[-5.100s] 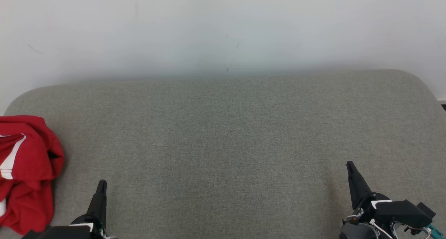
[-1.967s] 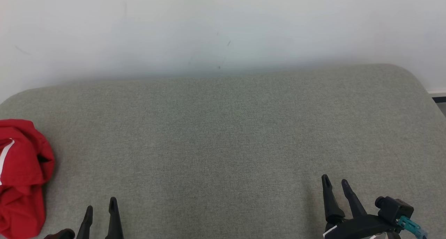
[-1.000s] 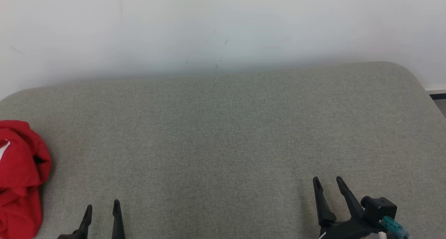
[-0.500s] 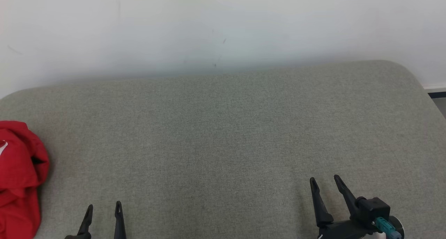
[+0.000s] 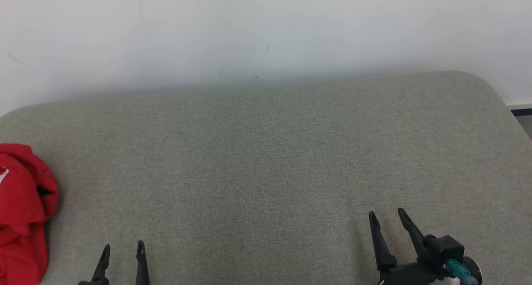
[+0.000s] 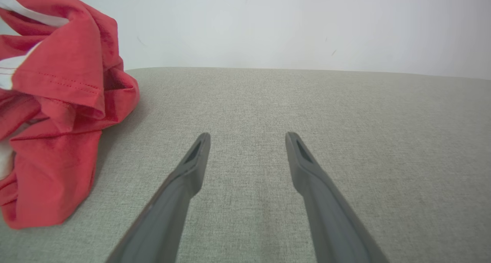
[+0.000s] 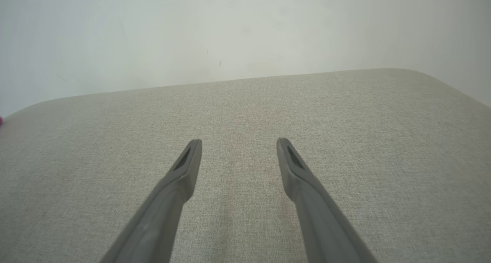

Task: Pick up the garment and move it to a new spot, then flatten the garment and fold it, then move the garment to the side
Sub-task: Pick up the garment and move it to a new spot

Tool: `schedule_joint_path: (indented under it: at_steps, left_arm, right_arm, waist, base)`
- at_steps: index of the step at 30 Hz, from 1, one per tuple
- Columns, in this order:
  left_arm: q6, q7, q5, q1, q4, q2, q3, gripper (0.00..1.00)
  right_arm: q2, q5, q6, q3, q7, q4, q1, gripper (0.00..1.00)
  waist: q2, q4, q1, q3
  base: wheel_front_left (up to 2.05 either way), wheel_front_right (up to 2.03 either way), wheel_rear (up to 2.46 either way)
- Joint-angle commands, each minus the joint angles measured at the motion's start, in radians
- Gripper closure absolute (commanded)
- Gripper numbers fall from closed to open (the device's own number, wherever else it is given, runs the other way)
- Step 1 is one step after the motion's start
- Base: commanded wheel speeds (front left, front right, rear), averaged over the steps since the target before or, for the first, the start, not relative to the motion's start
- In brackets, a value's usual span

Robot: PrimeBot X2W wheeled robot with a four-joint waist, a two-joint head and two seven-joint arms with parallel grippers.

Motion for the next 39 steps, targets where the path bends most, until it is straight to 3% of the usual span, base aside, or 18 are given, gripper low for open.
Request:
schedule_joint_path:
  at_steps: [1, 12, 39]
  left_arm:
    - [-0.001, -0.004, -0.004, 0.011, 0.001, 0.005, 0.004, 0.0]
    - [0.017, -0.004, -0.022, 0.004, 0.017, 0.005, 0.034, 0.0]
    - [0.031, -0.004, 0.026, 0.063, 0.026, 0.004, 0.09, 0.0]
  right_arm:
    - [0.002, -0.011, -0.002, 0.0, -0.005, -0.003, -0.004, 0.0]
    - [0.005, 0.002, -0.002, 0.009, -0.005, -0.02, 0.008, 0.0]
    - [0.022, 0.057, -0.002, 0.09, -0.003, -0.002, 0.041, 0.0]
  waist:
    - [0.0, 0.001, 0.0, 0.0]
    - [0.0, 0.072, 0.0, 0.002]
    - [0.0, 0.495, 0.0, -0.028]
  base:
    - [0.0, 0.0, 0.0]
    - [0.0, 0.0, 0.0]
    - [0.0, 0.0, 0.0]
